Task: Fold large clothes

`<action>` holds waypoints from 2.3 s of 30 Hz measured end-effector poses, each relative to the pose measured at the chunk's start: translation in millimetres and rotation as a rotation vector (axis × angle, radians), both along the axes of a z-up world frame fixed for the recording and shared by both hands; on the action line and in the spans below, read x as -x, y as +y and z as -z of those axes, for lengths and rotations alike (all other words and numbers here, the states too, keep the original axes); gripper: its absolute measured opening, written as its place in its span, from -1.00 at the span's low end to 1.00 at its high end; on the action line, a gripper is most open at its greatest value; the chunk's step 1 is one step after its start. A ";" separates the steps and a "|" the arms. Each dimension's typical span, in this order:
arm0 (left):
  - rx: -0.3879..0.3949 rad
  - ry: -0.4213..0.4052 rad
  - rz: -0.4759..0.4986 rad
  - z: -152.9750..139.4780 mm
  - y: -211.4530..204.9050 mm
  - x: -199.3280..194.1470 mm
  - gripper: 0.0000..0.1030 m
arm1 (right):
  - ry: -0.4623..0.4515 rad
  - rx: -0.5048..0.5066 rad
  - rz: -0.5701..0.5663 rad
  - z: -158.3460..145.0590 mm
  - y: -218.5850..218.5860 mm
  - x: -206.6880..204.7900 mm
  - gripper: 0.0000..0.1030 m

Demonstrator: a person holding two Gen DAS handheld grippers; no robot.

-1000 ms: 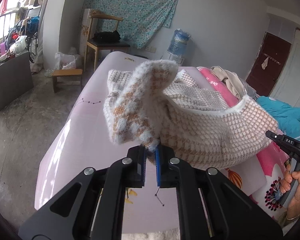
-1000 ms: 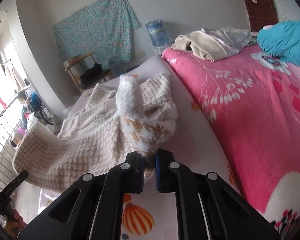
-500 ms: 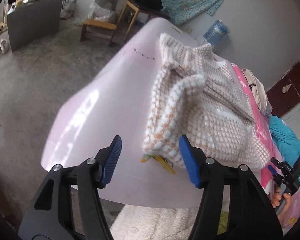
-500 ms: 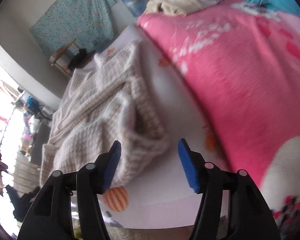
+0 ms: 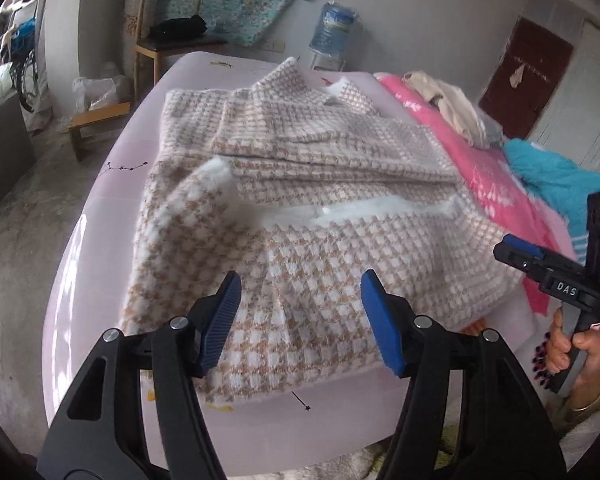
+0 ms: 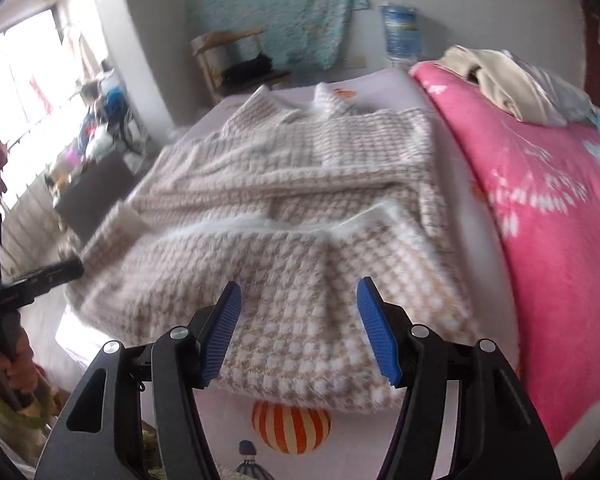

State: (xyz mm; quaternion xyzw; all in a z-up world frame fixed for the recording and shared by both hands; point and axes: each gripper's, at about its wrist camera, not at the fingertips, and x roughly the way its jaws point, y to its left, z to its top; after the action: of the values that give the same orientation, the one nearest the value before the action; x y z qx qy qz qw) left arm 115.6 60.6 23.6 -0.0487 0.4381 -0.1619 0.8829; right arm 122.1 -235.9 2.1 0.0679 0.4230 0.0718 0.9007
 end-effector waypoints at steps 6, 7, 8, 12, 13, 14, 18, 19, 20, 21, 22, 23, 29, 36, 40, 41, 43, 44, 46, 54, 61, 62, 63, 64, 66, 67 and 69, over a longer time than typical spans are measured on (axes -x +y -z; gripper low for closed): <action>-0.010 0.111 -0.104 38.0 26.5 -19.1 0.15 | 0.146 -0.103 0.071 38.2 -37.8 -9.8 0.14; 0.021 0.111 -0.117 36.5 33.4 -19.6 0.15 | 0.146 -0.115 0.073 34.2 -41.0 -9.3 0.14; 0.024 0.102 -0.133 33.8 38.1 -19.8 0.15 | 0.147 -0.108 0.073 29.4 -41.6 -10.3 0.14; 0.048 0.043 -0.152 17.6 41.7 -21.0 0.15 | 0.109 -0.157 0.029 11.4 -35.8 -17.2 0.14; 0.081 0.031 -0.128 13.5 38.8 -21.1 0.15 | 0.103 -0.173 0.012 10.5 -32.6 -21.8 0.14; 0.114 0.026 -0.095 10.9 32.9 -22.8 0.15 | 0.100 -0.185 -0.006 9.9 -27.3 -26.7 0.14; 0.079 0.069 0.010 21.2 -6.1 -37.0 0.14 | 0.137 -0.156 -0.011 24.3 -14.1 -47.8 0.14; 0.054 0.085 0.022 26.9 -14.2 -39.5 0.09 | 0.149 -0.156 -0.014 28.6 -12.3 -51.5 0.12; 0.029 0.098 0.027 33.1 -20.7 -41.2 0.08 | 0.163 -0.159 -0.020 32.8 -10.3 -54.9 -0.08; -0.003 0.103 0.026 38.4 -25.2 -41.7 0.07 | 0.185 -0.148 -0.028 38.5 -6.9 -58.0 -0.24; -0.030 0.095 0.023 41.6 -28.6 -41.5 0.01 | 0.187 -0.129 -0.028 40.5 -3.8 -58.7 -0.30; -0.050 0.073 0.017 41.7 -30.6 -39.9 -0.02 | 0.176 -0.091 -0.031 39.8 0.1 -57.6 -0.42; -0.114 0.011 0.010 38.8 -32.2 -33.9 -0.85 | 0.132 0.037 -0.052 30.3 20.2 -50.6 -0.90; -0.095 -0.110 -0.009 5.7 -23.8 -38.8 -0.87 | -0.003 0.041 -0.010 -12.5 15.1 -52.1 -0.91; -0.131 -0.070 -0.005 25.0 -30.0 -55.5 -0.86 | 0.032 0.057 0.002 9.1 14.8 -67.5 -0.91; -0.136 -0.036 -0.002 33.8 -31.3 -60.1 -0.85 | 0.050 0.056 0.000 16.8 15.9 -69.9 -0.91; -0.114 -0.021 -0.002 41.2 -28.5 -61.7 -0.76 | 0.112 0.036 -0.012 34.5 15.0 -75.1 -0.90; -0.109 -0.021 0.004 39.2 -26.9 -61.5 -0.74 | 0.121 0.020 -0.011 37.7 12.7 -74.7 -0.87; -0.103 -0.021 0.001 33.9 -20.4 -60.2 -0.55 | 0.124 -0.027 -0.013 33.7 4.8 -71.1 -0.76; -0.108 -0.067 -0.129 11.2 29.2 -60.3 -0.14 | 0.061 0.038 0.107 15.0 -44.4 -79.3 -0.33; -0.147 0.012 -0.184 30.4 45.5 -77.9 -0.14 | 0.137 0.081 0.086 40.2 -55.8 -102.1 -0.33; -0.145 0.012 -0.184 30.6 46.1 -78.1 -0.14 | 0.140 0.077 0.080 39.6 -56.6 -103.4 -0.32; -0.141 0.009 -0.184 29.9 46.8 -77.7 -0.14 | 0.144 0.066 0.073 38.9 -57.7 -104.2 -0.28; -0.132 0.005 -0.183 28.9 47.6 -77.3 -0.11 | 0.150 0.050 0.063 38.6 -59.2 -105.6 -0.24; -0.115 -0.001 -0.182 28.5 49.2 -76.5 -0.05 | 0.160 0.006 0.047 39.0 -61.9 -108.1 -0.09; -0.105 0.002 -0.178 29.4 49.6 -77.5 -0.05 | 0.167 -0.002 0.039 39.9 -61.6 -109.4 -0.07; -0.100 0.007 -0.177 32.9 49.3 -80.3 -0.05 | 0.173 0.024 0.026 42.8 -58.6 -112.0 -0.07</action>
State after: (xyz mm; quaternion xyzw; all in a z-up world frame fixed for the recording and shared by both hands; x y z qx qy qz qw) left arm 196.0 110.0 -9.3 -0.0439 0.4425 -0.0610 0.8936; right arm 234.1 -294.5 -40.7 0.0687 0.4993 0.0490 0.8623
